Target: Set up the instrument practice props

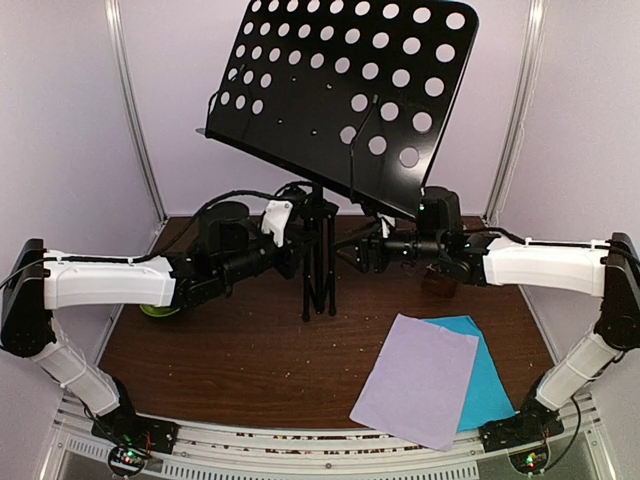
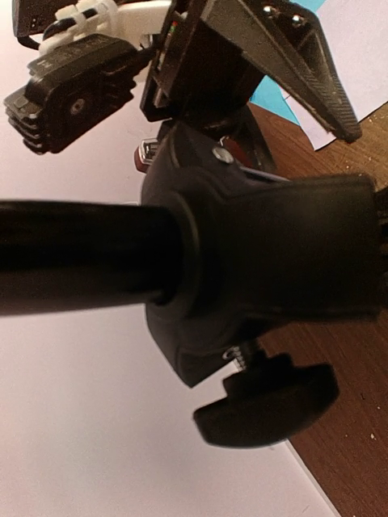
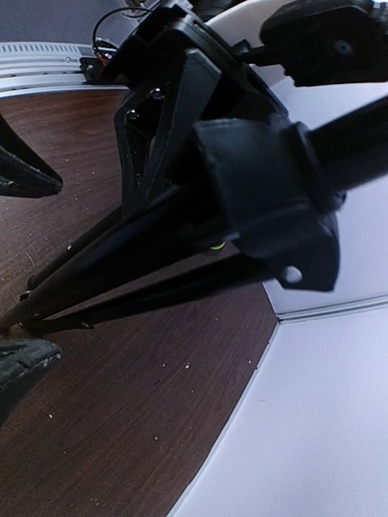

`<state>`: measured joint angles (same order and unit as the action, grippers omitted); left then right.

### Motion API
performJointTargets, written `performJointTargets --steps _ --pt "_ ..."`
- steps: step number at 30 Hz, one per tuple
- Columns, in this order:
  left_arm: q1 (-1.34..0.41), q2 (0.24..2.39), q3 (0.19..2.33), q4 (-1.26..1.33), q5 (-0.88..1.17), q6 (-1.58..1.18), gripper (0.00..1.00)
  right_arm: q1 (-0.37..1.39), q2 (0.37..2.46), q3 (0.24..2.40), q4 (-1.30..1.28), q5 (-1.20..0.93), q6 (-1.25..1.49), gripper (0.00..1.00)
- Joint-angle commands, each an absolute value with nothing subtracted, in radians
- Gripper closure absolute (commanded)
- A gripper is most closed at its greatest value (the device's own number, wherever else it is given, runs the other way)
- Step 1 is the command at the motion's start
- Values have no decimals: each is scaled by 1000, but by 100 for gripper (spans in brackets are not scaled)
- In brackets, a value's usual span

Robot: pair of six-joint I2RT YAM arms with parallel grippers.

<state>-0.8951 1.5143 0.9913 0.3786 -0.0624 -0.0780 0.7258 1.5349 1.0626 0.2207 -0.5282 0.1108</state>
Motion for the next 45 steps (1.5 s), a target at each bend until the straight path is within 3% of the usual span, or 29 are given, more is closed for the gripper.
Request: performJointTargets --steps 1,12,20,28,45 --pt "-878 1496 1018 370 -38 -89 100 740 1571 1110 199 -548 46 40" --pt "-858 1496 1028 342 -4 -82 100 741 1702 1222 210 -595 60 48" --pt "-840 1486 1032 323 -2 -79 100 741 1722 1241 200 -596 56 78" --pt "-821 1444 1027 260 -18 -53 100 739 1653 1219 105 -567 6 100" --pt "-796 1269 872 144 -27 -50 100 737 1492 1071 3 -498 15 100"
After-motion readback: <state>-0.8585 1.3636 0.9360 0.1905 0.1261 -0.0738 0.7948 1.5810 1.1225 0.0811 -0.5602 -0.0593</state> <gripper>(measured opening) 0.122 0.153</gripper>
